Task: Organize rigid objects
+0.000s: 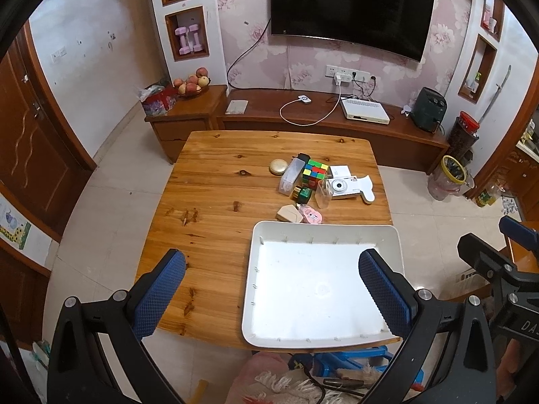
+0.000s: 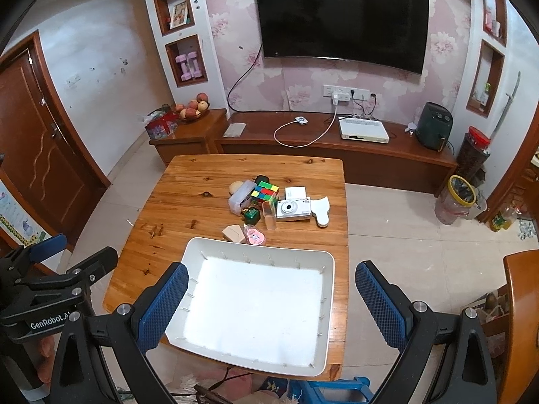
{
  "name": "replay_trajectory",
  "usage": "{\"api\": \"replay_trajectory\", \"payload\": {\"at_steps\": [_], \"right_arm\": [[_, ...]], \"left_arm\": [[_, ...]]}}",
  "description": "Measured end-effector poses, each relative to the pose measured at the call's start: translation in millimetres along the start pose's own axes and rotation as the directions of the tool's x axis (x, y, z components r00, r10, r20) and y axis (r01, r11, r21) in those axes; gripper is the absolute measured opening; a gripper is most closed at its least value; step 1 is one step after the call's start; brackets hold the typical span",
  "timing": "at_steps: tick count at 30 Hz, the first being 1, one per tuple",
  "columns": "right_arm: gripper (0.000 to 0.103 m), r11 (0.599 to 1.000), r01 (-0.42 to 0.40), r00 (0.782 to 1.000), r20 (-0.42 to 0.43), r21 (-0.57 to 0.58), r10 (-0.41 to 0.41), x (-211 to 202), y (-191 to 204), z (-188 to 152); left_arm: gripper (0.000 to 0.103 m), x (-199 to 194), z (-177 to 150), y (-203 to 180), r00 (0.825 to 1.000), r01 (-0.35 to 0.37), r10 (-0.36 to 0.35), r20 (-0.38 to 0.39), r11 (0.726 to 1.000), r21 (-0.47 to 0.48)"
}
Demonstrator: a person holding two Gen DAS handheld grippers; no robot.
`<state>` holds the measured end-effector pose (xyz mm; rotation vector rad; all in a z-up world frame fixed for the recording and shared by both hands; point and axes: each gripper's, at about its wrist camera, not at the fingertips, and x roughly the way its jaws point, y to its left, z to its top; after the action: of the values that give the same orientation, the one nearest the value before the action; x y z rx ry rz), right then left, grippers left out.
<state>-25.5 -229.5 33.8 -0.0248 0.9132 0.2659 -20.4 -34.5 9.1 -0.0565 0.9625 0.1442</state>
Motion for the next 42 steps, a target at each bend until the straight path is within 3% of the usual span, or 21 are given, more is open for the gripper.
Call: {"api": "replay_trajectory", "payload": {"at_steps": [8, 42], "right_arm": [[0.1, 1.0, 0.003, 1.0, 0.0, -0.014, -0.003, 2, 8, 6], [0.1, 0.991, 0.124, 0.992, -0.033, 0.043, -0.123, 44, 28, 53]], "left_arm": [[0.102, 1, 1, 0, 1.0, 0.006, -0.006, -0.003, 1.0, 0.002], [0.102, 57, 62, 29, 0.993, 0.1, -0.095, -0.074, 0.992, 0.071]]}}
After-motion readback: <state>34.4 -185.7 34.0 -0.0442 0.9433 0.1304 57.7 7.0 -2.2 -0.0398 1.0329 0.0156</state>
